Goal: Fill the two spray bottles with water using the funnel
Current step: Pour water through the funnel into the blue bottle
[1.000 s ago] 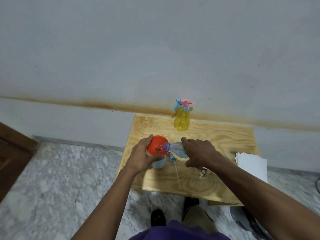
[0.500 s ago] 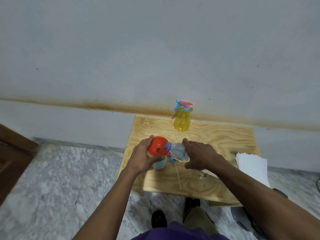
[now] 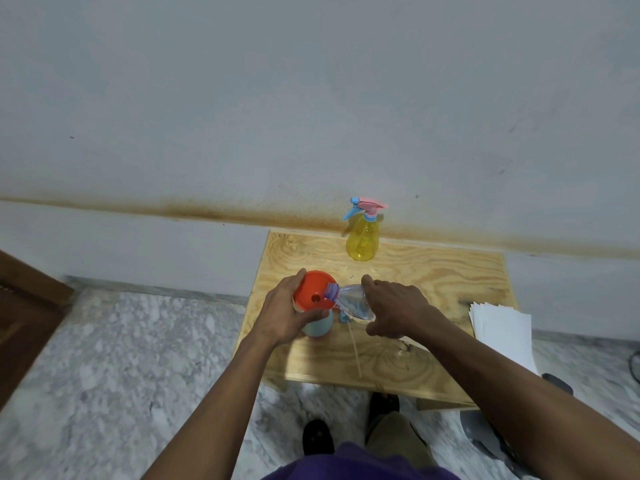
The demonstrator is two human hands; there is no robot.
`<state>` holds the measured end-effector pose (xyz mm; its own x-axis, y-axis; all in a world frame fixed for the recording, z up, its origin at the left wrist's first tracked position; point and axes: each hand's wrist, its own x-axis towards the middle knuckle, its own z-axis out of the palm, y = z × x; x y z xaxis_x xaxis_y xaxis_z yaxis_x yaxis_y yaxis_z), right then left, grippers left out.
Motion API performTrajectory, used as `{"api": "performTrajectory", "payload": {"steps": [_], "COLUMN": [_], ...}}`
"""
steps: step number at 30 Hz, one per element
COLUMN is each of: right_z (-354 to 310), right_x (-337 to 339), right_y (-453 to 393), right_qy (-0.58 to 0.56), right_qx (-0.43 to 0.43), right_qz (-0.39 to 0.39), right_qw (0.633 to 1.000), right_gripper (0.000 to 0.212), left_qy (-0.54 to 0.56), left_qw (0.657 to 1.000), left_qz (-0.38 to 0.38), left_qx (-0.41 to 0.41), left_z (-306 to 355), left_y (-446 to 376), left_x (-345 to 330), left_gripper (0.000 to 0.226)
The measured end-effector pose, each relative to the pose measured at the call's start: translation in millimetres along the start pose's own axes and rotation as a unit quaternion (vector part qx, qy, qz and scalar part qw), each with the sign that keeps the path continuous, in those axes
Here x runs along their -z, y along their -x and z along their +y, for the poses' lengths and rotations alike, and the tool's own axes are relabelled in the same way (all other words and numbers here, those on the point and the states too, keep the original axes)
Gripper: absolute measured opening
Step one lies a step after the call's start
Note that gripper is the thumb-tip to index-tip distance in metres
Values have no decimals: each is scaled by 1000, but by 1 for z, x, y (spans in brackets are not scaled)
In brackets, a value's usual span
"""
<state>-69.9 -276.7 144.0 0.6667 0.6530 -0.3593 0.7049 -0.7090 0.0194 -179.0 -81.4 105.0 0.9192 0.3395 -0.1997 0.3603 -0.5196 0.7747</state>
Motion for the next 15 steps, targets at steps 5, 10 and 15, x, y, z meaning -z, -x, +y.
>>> {"api": "performTrajectory", "payload": {"steps": [5,10,15], "right_z": [0,-2,-1], "right_x": [0,0,0], "right_y": [-1,0,1], "right_qy": [4,10,7], "right_qx": [-3,-7,-8], "right_qz": [1,3,4], "right_qw": [1000,1000,1000], "right_gripper": [76,77,76], "left_qy": [-5,-6,-8], "left_qw": [1000,1000,1000], "left_qz": [-2,-5,-5], "left_qx": [2,4,6], "left_z": [0,2,2], "left_y": [0,1,1], "left_x": [1,1,1], "left_gripper": [103,102,102]}}
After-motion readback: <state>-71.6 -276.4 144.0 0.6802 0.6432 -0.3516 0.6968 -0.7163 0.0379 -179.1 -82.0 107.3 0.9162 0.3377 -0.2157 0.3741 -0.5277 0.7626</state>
